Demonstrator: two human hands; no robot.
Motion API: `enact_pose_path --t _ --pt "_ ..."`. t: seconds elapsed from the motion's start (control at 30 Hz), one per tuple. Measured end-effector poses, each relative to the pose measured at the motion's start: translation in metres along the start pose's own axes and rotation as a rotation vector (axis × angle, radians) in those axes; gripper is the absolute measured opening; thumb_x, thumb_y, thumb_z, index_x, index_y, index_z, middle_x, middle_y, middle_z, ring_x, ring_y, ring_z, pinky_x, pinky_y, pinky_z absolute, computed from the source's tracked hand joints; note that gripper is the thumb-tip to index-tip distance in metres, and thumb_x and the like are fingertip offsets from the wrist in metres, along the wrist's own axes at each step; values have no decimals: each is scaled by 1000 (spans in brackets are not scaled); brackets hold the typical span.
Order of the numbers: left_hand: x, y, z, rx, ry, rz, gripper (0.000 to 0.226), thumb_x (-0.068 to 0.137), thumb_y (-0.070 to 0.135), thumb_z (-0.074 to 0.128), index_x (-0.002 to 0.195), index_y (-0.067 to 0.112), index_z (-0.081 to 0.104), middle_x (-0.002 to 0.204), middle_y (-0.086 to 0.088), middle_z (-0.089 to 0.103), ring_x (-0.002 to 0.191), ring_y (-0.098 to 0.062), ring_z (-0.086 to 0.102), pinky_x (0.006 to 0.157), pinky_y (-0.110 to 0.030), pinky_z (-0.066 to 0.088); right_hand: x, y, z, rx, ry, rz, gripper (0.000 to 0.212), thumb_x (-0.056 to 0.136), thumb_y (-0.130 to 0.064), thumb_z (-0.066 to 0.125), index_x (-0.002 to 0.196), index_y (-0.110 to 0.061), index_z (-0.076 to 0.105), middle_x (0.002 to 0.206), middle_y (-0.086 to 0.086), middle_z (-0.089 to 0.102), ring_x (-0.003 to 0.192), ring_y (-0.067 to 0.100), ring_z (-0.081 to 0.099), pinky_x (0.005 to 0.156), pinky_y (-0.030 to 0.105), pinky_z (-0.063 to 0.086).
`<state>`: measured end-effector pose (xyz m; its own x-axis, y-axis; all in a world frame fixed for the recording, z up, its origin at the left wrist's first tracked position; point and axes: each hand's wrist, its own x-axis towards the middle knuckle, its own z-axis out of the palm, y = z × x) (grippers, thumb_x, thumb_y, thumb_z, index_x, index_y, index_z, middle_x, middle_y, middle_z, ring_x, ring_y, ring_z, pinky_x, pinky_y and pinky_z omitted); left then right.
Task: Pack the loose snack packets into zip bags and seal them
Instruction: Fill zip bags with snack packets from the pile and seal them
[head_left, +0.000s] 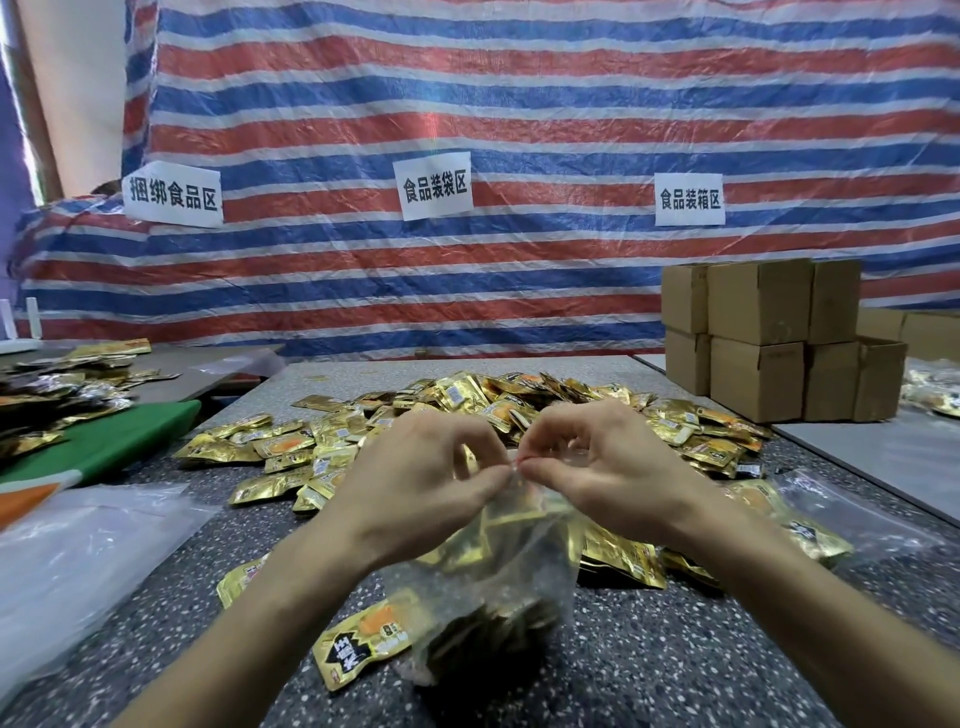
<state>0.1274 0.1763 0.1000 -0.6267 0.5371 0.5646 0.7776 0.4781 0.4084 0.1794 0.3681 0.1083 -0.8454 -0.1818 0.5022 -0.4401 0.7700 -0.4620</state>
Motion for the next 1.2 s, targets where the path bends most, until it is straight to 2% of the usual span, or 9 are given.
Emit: enact_pose_path --t 0.2,0.37,0.53,0.67,0.77,0.9,0.97,1.07,1.2 --pt "3 -5 -1 -27 99 -26 15 85 18 73 72 25 70 70 13 65 70 -12 60 63 -31 46 -5 8 -2 196 61 21 8 85 -16 79 79 -20 77 77 -12 73 72 -2 63 65 13 45" --pt "1 1 1 -44 28 -27 20 73 47 59 74 30 69 72 13 69 68 -4 61 64 -32 52 -5 10 1 174 84 10 14 84 -13 79 74 -22 75 75 -6 72 70 2 61 65 17 46" --pt "4 3 3 -81 25 15 15 86 30 74 72 30 69 69 16 68 68 -5 61 59 -24 46 -6 12 5 321 101 54 4 83 -18 82 81 -16 79 79 5 75 77 27 70 72 48 55" --pt "3 1 8 -46 32 -35 15 90 21 70 76 24 65 73 9 66 72 -14 60 70 -45 48 -10 14 4 432 106 108 7 84 -11 79 77 -12 78 79 9 76 75 26 70 77 50 55" --pt "3 0 8 -48 31 -30 15 88 20 70 75 26 64 72 9 65 72 -14 60 69 -45 49 -9 13 5 470 102 115 16 84 -5 77 72 -16 76 77 14 73 72 21 65 74 49 53" --pt "4 5 5 -76 -35 -18 14 83 43 66 76 31 66 74 13 68 69 -4 60 63 -33 51 -6 14 5 486 109 92 17 82 -7 79 69 -18 76 81 18 73 82 43 66 82 59 52" --pt "5 7 5 -105 -40 -4 16 86 41 72 73 32 67 73 14 68 68 -3 61 60 -30 48 -7 16 5 523 87 82 4 78 -14 80 75 -14 79 82 18 75 80 39 69 78 51 55" --pt "6 6 6 -148 29 3 15 86 26 75 71 26 71 70 10 67 71 -16 62 63 -38 49 -10 24 3 633 57 108 22 74 -21 78 89 -4 80 88 14 78 80 22 73 73 27 57" --pt "4 2 6 -204 11 -20 15 83 18 77 70 22 72 69 7 67 73 -22 62 68 -38 49 -14 23 4 630 58 88 15 79 -17 74 87 -5 77 87 14 76 78 17 69 72 24 55"
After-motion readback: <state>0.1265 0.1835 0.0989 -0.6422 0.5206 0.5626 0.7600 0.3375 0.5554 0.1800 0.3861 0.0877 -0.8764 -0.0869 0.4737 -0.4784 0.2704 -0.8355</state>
